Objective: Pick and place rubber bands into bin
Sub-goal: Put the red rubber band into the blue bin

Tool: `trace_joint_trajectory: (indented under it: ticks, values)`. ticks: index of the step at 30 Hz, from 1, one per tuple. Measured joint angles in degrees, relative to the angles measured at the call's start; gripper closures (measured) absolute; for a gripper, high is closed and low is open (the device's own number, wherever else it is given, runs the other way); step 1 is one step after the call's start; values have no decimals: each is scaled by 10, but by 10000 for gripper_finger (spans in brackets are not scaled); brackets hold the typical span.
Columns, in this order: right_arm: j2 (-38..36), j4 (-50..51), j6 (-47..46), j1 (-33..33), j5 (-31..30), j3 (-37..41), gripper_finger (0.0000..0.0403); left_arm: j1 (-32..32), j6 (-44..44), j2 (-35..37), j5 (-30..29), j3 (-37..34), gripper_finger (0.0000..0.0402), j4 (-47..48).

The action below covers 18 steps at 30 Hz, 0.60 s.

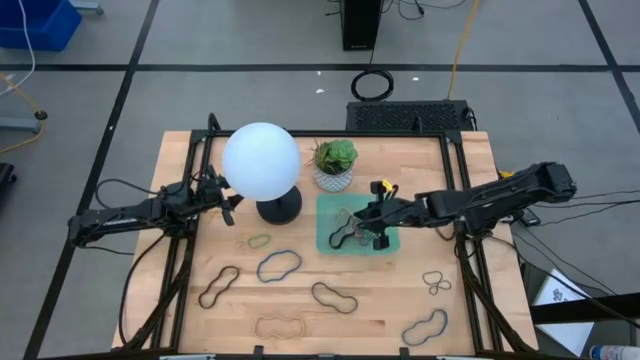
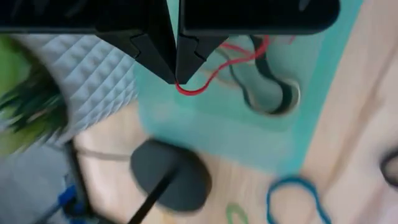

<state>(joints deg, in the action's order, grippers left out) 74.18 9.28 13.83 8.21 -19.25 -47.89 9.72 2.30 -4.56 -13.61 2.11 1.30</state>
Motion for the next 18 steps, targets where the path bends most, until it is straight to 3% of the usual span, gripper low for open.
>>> trace_joint_trajectory:
  ticks: [5,11,18]
  values:
    - [45,1,-35,-1,3,31,403,0,0,0,0,0,215,0]
    - [79,0,-114,-2,71,57,403,0,0,0,0,0,215,1]
    - [95,0,-133,-3,74,66,403,0,0,0,0,0,215,1]
